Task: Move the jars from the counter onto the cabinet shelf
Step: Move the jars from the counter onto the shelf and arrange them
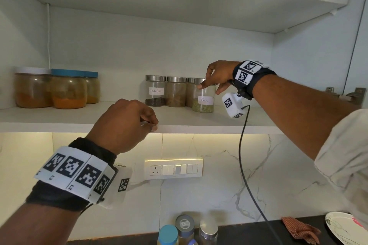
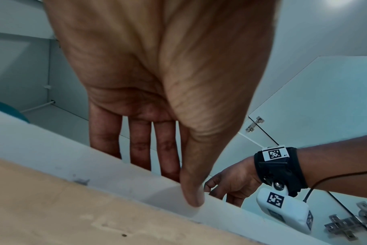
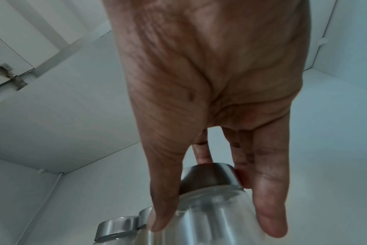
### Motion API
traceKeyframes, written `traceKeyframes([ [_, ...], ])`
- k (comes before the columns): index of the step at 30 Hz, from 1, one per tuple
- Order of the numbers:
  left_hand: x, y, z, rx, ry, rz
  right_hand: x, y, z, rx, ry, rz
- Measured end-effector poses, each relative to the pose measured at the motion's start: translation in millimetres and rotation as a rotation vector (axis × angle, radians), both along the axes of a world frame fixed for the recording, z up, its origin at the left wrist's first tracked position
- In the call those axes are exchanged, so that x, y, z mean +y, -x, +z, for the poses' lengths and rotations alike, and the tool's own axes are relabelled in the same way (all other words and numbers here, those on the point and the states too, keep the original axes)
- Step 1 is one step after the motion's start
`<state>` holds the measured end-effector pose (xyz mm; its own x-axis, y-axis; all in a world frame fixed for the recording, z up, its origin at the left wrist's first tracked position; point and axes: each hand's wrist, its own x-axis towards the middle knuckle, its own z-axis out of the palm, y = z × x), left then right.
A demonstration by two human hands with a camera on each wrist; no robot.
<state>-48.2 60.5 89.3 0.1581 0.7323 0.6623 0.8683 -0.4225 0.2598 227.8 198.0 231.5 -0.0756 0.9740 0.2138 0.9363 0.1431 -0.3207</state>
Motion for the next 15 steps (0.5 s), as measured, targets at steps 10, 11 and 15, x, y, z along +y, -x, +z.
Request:
traceKeyframes([
  [10, -3, -3, 0, 0.013, -0.01, -0.008, -27, -16, -9, 0.109, -0.049, -0.031],
  [11, -3, -3, -1, 0.003, -0.013, -0.009, -34, -19, -13, 0.145, -0.091, -0.009],
  [15, -6, -6, -15, -0.067, -0.102, 0.004, -75, -23, -32, 0.289, -0.256, 0.085],
])
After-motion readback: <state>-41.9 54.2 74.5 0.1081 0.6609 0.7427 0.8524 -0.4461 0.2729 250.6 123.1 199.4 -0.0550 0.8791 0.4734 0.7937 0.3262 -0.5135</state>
